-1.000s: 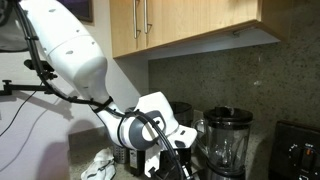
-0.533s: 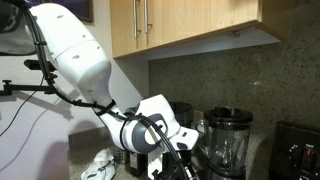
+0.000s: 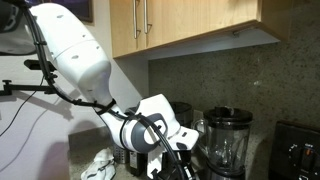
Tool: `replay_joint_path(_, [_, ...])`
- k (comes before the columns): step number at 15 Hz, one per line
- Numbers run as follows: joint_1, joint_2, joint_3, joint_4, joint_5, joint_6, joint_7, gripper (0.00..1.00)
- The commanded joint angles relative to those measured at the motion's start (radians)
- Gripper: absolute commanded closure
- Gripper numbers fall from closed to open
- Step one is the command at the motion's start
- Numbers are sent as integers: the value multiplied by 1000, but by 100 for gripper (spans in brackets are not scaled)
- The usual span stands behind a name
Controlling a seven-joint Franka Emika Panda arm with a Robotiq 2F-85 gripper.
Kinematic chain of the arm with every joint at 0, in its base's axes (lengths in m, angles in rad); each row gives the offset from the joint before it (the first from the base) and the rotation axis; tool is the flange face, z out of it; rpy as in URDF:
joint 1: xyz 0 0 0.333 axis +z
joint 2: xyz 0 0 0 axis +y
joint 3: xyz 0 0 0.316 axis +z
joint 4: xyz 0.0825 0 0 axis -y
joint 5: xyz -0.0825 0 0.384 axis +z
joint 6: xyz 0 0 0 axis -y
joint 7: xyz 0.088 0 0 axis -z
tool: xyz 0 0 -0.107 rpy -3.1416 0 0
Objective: Press the button on the blender
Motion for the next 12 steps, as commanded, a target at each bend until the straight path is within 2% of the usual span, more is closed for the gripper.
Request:
replay_joint_path(1, [-1, -79, 19, -33, 30, -70, -11, 100])
replay_joint_path(6, [-6, -193, 49, -62, 40, -212, -50, 100])
replay_joint_path(8, [-26, -248, 80, -73, 31, -303, -55, 100])
replay_joint_path(12, [-75, -362, 163, -98, 84, -488, -137, 100])
